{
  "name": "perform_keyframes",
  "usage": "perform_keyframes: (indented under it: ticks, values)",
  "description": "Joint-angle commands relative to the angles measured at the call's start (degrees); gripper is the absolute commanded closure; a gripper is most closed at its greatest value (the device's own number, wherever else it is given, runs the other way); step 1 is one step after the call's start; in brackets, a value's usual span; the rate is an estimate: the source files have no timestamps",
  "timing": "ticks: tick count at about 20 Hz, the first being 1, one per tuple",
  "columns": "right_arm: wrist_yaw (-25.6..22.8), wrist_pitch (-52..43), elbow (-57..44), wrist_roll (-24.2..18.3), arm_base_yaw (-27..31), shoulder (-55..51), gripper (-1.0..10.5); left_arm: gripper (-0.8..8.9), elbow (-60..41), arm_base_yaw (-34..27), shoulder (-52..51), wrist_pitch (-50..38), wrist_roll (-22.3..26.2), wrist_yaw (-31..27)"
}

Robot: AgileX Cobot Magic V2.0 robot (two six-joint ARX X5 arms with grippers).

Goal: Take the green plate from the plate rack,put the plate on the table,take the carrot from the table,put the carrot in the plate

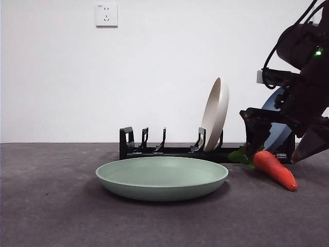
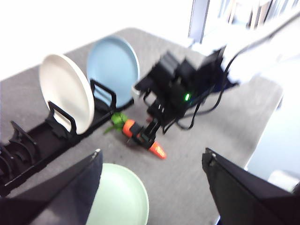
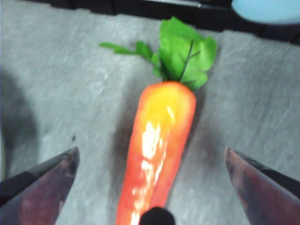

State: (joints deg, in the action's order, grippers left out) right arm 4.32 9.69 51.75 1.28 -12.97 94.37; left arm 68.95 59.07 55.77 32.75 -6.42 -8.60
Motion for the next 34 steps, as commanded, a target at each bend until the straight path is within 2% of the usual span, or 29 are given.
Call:
perform_keyframes:
  ticks: [1, 3, 7, 11, 13, 14, 18, 21, 23, 25, 29, 34]
  values:
    - [-1.2, -1.7, 0.1, 1.5, -0.4, 0.9, 4.2, 4.54, -0.2, 0.2, -2.0, 0.8, -3.4, -0.2]
    - [-1.9, -1.8, 0.1, 2.1, -0.4, 1.8, 4.2, 4.54, -0.2, 0.2, -3.2, 1.4, -5.9, -0.1]
    - [-2.2, -2.4, 0.1, 2.4, -0.4, 4.9, 4.2, 4.54, -0.2, 0.2, -4.1, 2.0, -7.2, -0.1]
    - [-3.0, -3.7, 0.1, 3.4, -0.6, 5.7, 7.2, 4.54, -0.2, 0.2, -4.1, 3.0, -7.1, -0.3]
    - [-2.8, -3.7, 0.1, 3.4, -0.6, 5.7, 9.2, 4.54, -0.2, 0.2, -4.1, 3.4, -7.1, -0.3]
    - [-2.8, -3.7, 0.1, 3.4, -0.6, 5.7, 9.6, 4.54, -0.2, 0.2, -4.1, 3.4, -7.1, -0.4]
    - [-2.8, -3.1, 0.1, 3.4, -0.8, 4.7, 9.6, 4.54, -0.2, 0.2, -4.1, 3.4, -7.1, -0.5]
    - [-2.8, -0.8, 0.1, 4.8, -3.0, -0.3, 9.6, 4.54, -0.2, 0.2, -4.1, 4.5, -6.9, -0.6]
    - [-2.8, -0.2, 0.1, 6.5, -7.0, -5.6, 9.6, 4.54, -0.2, 0.2, -4.1, 5.7, -6.8, -2.1]
    - [-3.0, -2.4, 0.1, 6.9, -13.7, -8.7, 9.6, 4.54, -0.2, 0.2, -4.1, 6.6, -6.9, -2.3]
    - [-3.7, -8.8, 0.1, 9.7, -23.2, -3.7, 9.6, 4.54, -0.2, 0.2, -4.1, 7.0, -6.8, -2.3]
    - [-5.1, -17.2, 0.1, 11.1, -27.6, 4.8, 9.6, 4.54, -0.2, 0.2, -4.1, 9.4, -6.8, -2.3]
